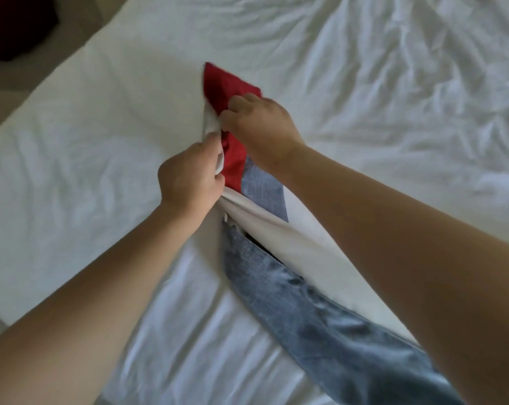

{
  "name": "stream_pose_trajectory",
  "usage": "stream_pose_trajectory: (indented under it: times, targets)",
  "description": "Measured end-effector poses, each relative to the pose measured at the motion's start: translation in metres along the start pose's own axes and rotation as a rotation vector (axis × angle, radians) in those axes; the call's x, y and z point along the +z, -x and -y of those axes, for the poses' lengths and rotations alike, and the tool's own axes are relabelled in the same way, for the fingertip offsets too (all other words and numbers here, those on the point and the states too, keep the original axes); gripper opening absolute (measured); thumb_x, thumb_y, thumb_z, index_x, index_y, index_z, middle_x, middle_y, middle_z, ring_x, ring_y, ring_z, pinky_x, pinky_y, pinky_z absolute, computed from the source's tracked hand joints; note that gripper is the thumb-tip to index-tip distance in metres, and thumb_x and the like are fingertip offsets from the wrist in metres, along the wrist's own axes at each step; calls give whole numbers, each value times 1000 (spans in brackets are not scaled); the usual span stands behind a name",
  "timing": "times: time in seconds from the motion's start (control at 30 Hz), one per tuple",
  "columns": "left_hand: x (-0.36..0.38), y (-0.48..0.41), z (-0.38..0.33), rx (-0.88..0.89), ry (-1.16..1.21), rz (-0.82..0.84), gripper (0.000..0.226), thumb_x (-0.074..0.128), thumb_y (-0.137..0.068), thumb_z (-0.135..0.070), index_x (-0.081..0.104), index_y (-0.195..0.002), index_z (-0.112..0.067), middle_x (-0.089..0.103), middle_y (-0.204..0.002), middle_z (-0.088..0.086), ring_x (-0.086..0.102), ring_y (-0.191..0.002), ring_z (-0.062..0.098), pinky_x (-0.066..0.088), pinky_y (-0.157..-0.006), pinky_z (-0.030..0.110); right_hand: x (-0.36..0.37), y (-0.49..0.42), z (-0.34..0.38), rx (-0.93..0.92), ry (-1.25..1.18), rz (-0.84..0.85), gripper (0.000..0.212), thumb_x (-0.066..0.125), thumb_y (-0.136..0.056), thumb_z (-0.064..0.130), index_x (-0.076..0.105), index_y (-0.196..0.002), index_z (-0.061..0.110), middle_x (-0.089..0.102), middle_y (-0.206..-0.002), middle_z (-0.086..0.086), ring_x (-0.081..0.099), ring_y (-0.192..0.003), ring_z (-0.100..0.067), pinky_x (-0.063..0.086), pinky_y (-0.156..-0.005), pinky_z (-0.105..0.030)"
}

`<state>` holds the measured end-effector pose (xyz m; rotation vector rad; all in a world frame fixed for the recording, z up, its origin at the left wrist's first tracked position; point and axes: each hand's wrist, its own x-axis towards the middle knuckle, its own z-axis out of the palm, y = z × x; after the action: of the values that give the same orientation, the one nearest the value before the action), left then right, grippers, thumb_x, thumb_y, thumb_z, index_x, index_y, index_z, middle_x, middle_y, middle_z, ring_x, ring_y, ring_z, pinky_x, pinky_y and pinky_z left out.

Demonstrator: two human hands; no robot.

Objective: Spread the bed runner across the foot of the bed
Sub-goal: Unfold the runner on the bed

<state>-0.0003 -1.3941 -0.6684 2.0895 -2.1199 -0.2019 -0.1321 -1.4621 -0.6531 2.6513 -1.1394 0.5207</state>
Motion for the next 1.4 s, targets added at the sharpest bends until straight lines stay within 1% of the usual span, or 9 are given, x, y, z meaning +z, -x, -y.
stream_pose_trajectory:
  times: [0.13,0.2,0.37,0.53,0.63,0.83,1.1,1.3,1.4]
  targets:
    - [4,3,16,34,-68,-24,19,59,-84,-31,53,-90,-14,59,-78,5,60,-72,31,32,-53,29,5,29,18,88,-59,119,26,58,-49,-10,63,-68,8,56,-65,-7,55,-54,-28,29,-45,-25]
    - [3,2,21,181,-102,-87,28,55,-87,-38,56,-93,-11,59,-85,7,58,-75,30,38,-52,33,5,54,22,174,-107,231,28,65,-60,-3,66,-85,11,60,-78,-6,58,-67,-28,41,-54,-30]
    - [1,10,16,634,-72,-46,38,51,-74,-26,62,-105,-8,60,-103,10,57,-91,31,48,-70,43,-24,121,34,416,-199,408,33,55,-91,27,57,-122,16,60,-116,-5,59,-99,-28,48,-78,-38]
    - [8,28,1,771,-146,111,47,59,-60,-17,64,-107,-11,63,-106,9,59,-98,30,48,-86,42,-49,158,49,444,-248,630,46,40,-96,47,45,-133,21,59,-111,-1,60,-94,-23,49,-73,-35]
    - [15,36,-2,766,-221,172,43,60,-61,-10,64,-103,-16,63,-98,2,59,-90,26,46,-84,38,-48,165,59,569,-379,725,40,44,-97,43,44,-129,20,60,-104,-2,61,-89,-26,49,-68,-35]
    - [3,37,-28,759,-333,113,20,65,-60,8,60,-71,-8,56,-60,9,55,-57,32,47,-52,38,-56,174,50,685,-385,543,22,46,-95,26,60,-107,15,62,-97,-8,59,-88,-32,40,-64,-32]
    - [12,9,-138,830,-283,5,28,61,-65,10,65,-88,-6,63,-75,14,60,-67,36,47,-57,39,-97,228,-39,861,-236,395,18,51,-89,17,63,-102,17,63,-102,-10,59,-94,-36,44,-68,-35]
    - [57,17,-206,780,-278,123,21,53,-77,8,61,-90,-8,61,-82,12,58,-75,34,28,-56,35,-92,281,-60,1128,-329,432,18,52,-90,19,66,-102,17,67,-100,-11,60,-96,-35,37,-62,-30]
    - [59,21,-198,804,-220,77,22,65,-72,5,64,-90,-8,61,-80,11,58,-73,33,38,-53,36,-86,288,-53,1188,-365,402,27,50,-90,14,60,-115,17,64,-109,-9,58,-102,-31,42,-67,-32]
